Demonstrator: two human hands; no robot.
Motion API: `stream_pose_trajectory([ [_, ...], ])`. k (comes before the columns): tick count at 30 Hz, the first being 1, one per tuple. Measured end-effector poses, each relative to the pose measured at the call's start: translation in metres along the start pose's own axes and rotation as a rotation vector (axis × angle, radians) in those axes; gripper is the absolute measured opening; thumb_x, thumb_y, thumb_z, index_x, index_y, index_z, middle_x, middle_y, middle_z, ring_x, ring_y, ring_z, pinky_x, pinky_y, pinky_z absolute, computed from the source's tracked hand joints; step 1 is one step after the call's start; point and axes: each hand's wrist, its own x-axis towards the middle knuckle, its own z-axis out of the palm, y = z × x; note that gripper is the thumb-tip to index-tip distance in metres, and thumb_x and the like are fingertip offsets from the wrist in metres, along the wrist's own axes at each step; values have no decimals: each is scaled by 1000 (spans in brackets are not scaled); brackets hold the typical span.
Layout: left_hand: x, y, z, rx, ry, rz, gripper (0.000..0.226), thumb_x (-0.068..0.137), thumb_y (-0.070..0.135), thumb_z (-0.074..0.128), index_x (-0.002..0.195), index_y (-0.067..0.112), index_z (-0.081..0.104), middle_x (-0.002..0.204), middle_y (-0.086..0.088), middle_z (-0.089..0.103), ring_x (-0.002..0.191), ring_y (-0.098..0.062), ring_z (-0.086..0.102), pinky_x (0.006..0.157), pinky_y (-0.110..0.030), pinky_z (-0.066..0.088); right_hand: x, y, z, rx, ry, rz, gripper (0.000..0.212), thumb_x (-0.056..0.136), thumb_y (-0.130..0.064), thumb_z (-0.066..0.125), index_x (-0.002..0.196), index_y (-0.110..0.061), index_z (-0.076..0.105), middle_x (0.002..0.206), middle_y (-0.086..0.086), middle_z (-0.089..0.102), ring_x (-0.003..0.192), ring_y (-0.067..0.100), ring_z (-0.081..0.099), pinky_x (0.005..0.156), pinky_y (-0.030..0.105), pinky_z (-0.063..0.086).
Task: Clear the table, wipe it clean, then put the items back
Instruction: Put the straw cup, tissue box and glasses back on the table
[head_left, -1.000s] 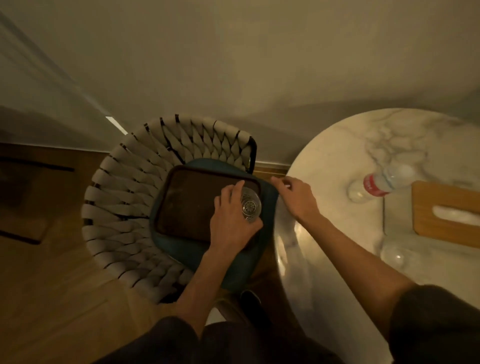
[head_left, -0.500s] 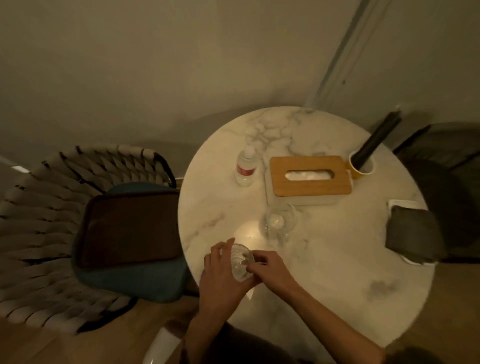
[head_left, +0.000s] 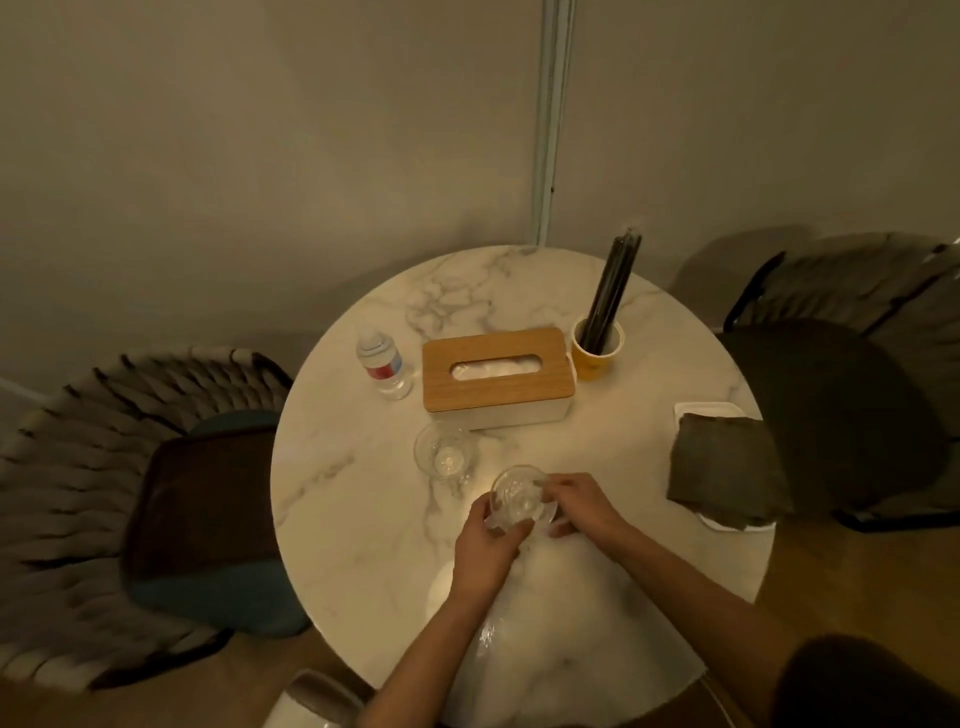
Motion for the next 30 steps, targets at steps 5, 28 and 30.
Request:
stream_pose_trajectory([
  [5,27,31,12,-234,32,-66,66,63,25,68,126,12,53,118,-4,62,100,-18,65,76,-29,58,28,-35,-13,78,-25,39,18,88,-8,54,99,-5,68,98,17,66,75,29,64,62,38,58],
  [28,53,46,26,-185,114,-80,43,63,27,62,104,20,63,101,-4,69,92,-18,67,83,-34,57,66,-39,-11,37,-111,11,28,93,-1,48,113,-4,67,99,20,64,73,26,60,52,25,48],
  [30,50,46,24,-174,88,-73,39,65,29,63,103,24,62,109,-4,67,96,-17,65,84,-34,56,63,-39,-13,67,-119,8,26,93,-5,50,113,-11,66,99,18,66,78,26,60,56,26,48],
])
